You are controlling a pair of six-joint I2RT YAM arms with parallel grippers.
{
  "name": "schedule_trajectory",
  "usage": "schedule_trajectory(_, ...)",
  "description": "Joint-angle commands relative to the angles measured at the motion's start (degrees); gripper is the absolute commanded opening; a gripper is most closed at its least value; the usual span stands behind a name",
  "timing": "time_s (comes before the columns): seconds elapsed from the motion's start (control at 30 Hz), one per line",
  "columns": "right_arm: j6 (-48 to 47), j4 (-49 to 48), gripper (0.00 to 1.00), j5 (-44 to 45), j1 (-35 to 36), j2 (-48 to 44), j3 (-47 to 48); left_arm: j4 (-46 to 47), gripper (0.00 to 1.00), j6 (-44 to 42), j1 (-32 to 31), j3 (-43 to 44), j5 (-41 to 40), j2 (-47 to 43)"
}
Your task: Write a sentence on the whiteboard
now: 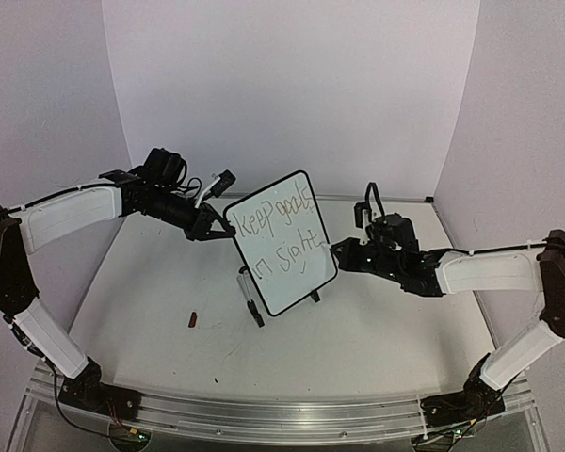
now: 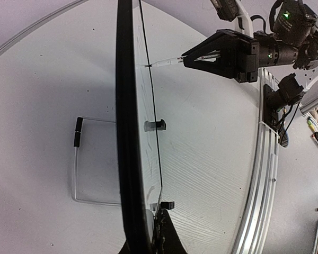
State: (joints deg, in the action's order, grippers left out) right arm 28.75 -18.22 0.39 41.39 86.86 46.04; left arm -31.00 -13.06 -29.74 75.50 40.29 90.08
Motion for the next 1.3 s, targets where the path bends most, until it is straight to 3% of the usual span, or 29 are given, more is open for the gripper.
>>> schedule_trajectory(0.0,-0.68,-0.63,0.0,2.14,-0.25,-4.19,-0.8,-0.1,0.0,-2.06,-0.32,0.08,-1.8,0.36)
schedule_trajectory(1.27,-1.03,-1.46,0.0,2.19,-0.2,1.39,1.86,-0.13,0.0,-1.98,-0.33,0.0,-1.62,0.24)
